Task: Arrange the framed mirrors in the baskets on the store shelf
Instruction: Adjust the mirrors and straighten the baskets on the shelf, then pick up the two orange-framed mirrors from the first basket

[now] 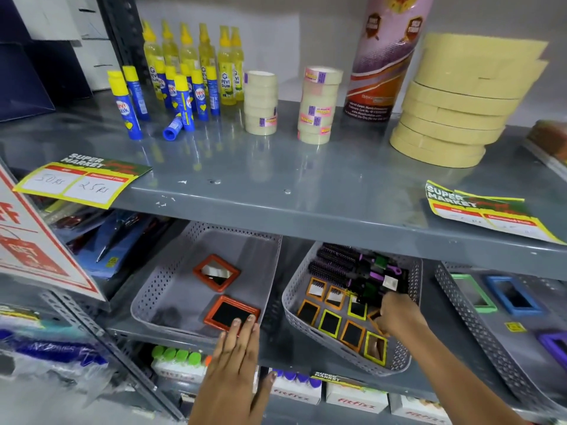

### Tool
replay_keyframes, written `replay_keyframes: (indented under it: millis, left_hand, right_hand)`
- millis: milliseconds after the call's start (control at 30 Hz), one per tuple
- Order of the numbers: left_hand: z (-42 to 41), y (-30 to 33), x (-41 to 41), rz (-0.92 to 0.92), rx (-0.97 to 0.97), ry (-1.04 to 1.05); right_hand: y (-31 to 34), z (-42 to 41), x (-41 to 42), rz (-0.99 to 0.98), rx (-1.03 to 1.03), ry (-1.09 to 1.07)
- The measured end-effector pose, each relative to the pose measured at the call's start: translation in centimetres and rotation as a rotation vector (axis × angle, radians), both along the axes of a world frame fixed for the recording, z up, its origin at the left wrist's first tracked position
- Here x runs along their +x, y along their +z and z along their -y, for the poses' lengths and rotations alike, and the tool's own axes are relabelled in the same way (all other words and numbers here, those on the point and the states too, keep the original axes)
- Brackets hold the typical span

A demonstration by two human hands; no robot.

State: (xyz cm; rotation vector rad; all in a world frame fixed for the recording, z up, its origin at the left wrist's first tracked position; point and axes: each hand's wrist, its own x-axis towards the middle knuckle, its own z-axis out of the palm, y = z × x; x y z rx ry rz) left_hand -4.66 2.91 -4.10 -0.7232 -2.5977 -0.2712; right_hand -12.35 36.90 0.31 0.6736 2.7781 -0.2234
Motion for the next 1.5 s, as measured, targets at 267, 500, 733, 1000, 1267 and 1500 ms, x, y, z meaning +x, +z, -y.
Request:
replay_keyframes:
  millis: [267,500,733,1000,1267,1500]
  left_hand:
    - [-3.7,0.4,-1.0,0.025,-0.085,-0.190]
    - [-5.8,0.6,-3.8,0.106,-0.107,-0.250]
    - [-6.5,1.9,-7.2,0.122,-0.145,-0.302]
    - [-6.6,1.4,-7.8,0.154,0.033,-0.308]
    - [-8.9,0.3,-3.7,0.137,-0.007,-0.307]
    - [-7.1,3.0,-3.5,0.197,0.270,-0.171]
  right_hand:
    - [-0.5,0.4,-0.3,-0.022,-0.018,-0.032]
    - [-0.4,0.8,-0.6,-0.041,-0.003,-0.076]
    - [1.1,0.1,4.1,-0.449,0.052,-0.168]
    - [-3.7,-1.5,10.5,-0.373,-0.832,-0.482]
    - [2.0,-2.3,10.8,-0.444,-1.078,-0.522]
    - [4.2,0.1,10.3,-0.477,-0.309,-0.121]
